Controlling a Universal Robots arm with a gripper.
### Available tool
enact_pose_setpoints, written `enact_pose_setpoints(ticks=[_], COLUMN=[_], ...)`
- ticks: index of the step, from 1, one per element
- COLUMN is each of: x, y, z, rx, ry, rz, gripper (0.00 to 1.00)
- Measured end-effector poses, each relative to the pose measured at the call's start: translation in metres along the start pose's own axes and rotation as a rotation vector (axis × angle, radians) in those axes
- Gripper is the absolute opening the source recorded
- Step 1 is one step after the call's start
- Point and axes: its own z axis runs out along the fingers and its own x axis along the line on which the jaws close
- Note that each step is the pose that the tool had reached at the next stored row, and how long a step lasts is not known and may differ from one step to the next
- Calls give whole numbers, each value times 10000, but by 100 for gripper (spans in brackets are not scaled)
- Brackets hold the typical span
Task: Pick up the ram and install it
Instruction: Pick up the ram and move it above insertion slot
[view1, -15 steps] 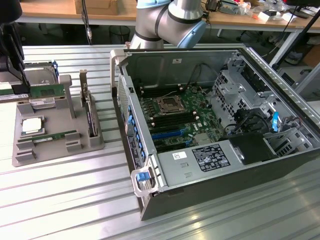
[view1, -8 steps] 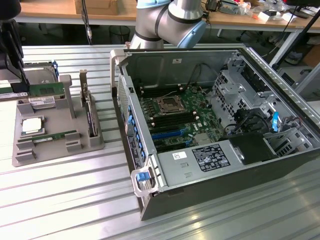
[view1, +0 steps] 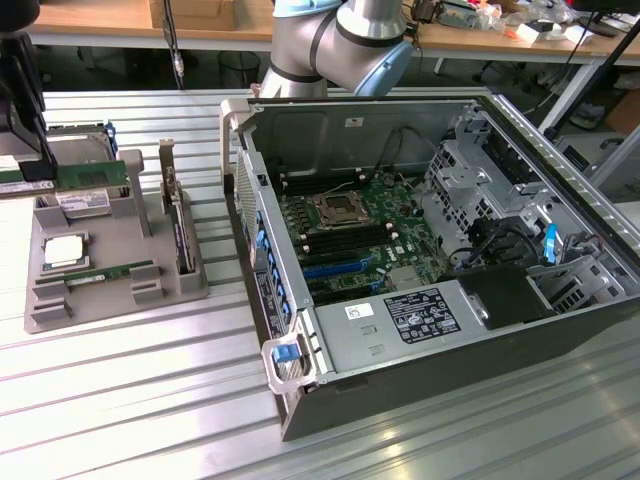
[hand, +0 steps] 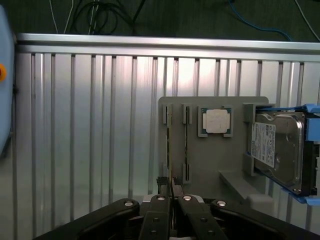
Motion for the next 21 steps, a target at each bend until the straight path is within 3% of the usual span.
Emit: enact_pose_setpoints(ticks=[11,21], x=[0,4], y=[-6,-98], z=[-15,-15], rx=[-1,-1], ry=[0,10], rz=[0,0], gripper=[12,12])
